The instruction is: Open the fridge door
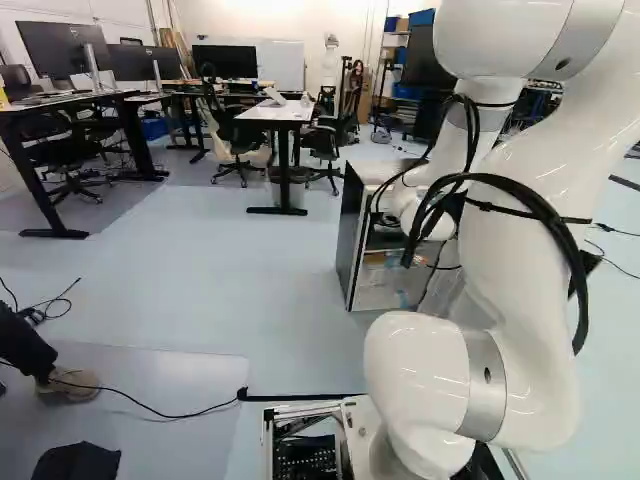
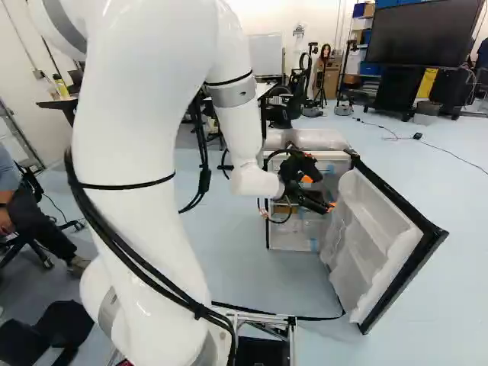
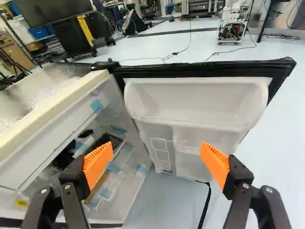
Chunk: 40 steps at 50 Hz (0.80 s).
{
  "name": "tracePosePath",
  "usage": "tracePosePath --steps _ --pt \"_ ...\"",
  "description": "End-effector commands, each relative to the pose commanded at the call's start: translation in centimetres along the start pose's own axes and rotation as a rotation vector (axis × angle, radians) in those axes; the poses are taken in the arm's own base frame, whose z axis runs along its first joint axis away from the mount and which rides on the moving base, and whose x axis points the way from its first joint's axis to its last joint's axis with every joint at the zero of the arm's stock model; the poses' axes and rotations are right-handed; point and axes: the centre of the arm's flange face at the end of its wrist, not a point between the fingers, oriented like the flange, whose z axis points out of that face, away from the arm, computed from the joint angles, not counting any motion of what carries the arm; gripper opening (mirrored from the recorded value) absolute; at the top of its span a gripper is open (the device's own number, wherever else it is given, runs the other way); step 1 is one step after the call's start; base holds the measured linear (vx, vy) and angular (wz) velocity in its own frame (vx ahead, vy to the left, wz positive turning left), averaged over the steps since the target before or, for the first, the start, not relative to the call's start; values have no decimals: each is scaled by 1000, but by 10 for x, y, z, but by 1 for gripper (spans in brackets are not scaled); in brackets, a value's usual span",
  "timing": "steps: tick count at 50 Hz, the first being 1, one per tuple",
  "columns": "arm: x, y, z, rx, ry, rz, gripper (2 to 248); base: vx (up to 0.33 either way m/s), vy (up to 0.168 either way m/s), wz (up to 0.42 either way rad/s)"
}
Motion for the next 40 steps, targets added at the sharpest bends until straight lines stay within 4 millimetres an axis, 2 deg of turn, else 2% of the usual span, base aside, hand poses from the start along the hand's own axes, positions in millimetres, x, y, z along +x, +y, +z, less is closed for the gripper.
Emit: tracePosePath --steps 20,40 --pt "-4 -15 -41 171 -6 -92 247 0 0 0" --pt "-15 -27 -98 403 -9 -220 247 0 0 0"
